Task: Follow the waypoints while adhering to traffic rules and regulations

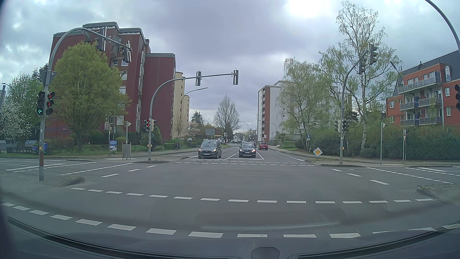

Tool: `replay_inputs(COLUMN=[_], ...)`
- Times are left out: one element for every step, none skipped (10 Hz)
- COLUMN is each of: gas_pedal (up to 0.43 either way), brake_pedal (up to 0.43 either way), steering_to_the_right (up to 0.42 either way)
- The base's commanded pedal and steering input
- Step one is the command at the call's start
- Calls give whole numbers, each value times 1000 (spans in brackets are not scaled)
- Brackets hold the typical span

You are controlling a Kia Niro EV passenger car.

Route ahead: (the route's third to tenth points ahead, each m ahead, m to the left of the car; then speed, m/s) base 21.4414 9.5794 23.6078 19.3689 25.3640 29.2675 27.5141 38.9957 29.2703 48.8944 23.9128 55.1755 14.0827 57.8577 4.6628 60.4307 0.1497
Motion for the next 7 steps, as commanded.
replay_inputs(gas_pedal=[150,150,157,157,157,157,169], brake_pedal=[6,6,6,0,6,6,6], steering_to_the_right=[-10,-10,-10,-10,-10,-10,-10])
